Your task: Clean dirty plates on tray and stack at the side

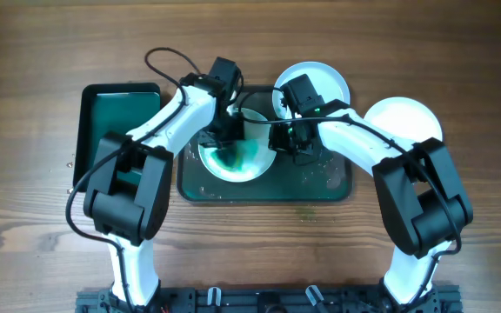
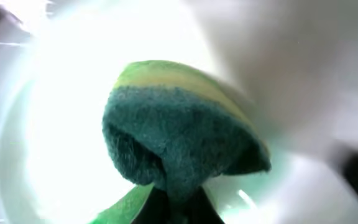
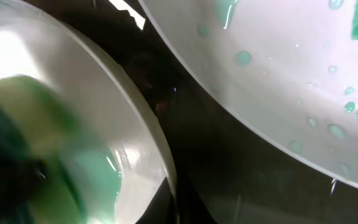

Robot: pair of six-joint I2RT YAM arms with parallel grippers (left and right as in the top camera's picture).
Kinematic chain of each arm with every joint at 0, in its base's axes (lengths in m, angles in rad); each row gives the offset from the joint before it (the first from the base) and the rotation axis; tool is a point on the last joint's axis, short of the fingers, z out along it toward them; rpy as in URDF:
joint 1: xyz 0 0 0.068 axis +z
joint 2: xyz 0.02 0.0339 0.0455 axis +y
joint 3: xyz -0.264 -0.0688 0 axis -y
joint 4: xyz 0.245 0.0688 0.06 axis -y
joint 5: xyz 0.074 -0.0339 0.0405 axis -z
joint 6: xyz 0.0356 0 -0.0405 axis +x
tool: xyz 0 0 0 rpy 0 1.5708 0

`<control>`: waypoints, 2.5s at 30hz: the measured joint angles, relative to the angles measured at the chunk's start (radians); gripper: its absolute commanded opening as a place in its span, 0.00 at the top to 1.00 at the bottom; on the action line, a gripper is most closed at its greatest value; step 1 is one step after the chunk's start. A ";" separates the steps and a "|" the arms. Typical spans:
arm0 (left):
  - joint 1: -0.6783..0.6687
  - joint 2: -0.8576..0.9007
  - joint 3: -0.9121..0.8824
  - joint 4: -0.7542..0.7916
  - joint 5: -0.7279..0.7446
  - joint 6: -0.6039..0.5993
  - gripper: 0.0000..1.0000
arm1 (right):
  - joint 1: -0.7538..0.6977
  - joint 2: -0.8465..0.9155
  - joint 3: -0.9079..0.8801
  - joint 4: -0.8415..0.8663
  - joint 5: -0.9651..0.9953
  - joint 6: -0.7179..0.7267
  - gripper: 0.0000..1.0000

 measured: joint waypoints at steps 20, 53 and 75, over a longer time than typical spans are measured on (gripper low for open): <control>-0.041 0.000 0.005 0.082 -0.434 -0.140 0.96 | 0.000 0.000 0.000 0.003 -0.001 0.000 0.96; -0.016 -0.031 -0.075 0.206 -0.397 -0.183 0.96 | -0.013 0.002 0.000 0.003 -0.002 0.000 0.96; 0.207 -0.365 0.087 -0.165 -0.262 -0.201 0.96 | 0.002 0.011 0.006 0.003 -0.054 -0.034 0.91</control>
